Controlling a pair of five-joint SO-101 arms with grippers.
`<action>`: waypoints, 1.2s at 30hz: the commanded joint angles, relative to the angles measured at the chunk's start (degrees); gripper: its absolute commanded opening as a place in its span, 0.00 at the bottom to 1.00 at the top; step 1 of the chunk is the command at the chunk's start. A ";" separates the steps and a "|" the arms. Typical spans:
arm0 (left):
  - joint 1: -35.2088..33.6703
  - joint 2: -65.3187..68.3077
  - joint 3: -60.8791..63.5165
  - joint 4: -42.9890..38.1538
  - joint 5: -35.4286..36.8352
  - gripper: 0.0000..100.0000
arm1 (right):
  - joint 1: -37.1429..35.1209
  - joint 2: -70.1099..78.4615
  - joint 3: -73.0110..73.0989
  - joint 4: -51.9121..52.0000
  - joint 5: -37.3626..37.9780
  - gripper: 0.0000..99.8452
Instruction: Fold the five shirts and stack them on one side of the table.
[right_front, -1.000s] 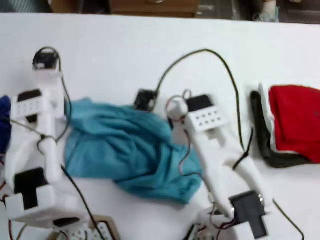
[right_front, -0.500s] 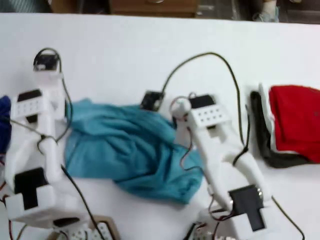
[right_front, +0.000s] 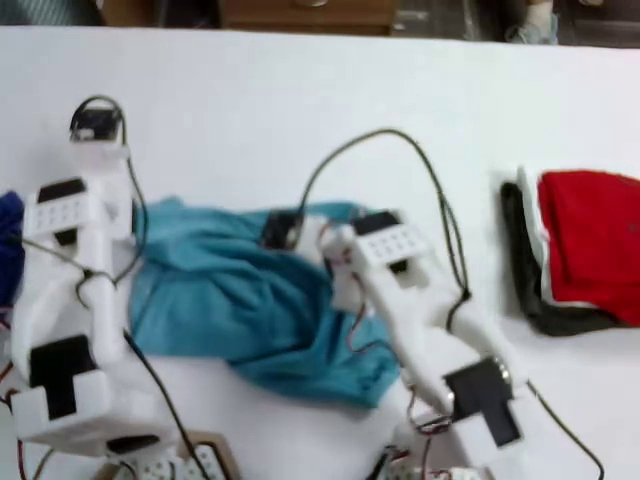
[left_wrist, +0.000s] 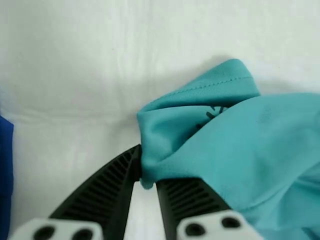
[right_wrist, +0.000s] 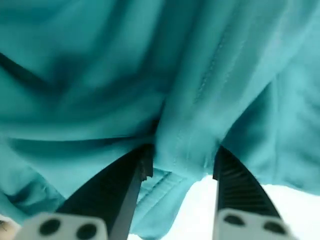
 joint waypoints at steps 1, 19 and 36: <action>0.70 -0.35 -0.75 0.00 -0.44 0.02 | -0.22 5.32 -0.97 -0.40 0.35 0.20; 0.88 -0.18 -0.66 -2.46 -0.44 0.02 | -1.01 -14.20 -7.56 19.30 0.00 0.12; 0.88 -0.18 -0.66 -2.46 -0.44 0.02 | 0.66 -10.24 -2.55 7.34 -3.52 0.18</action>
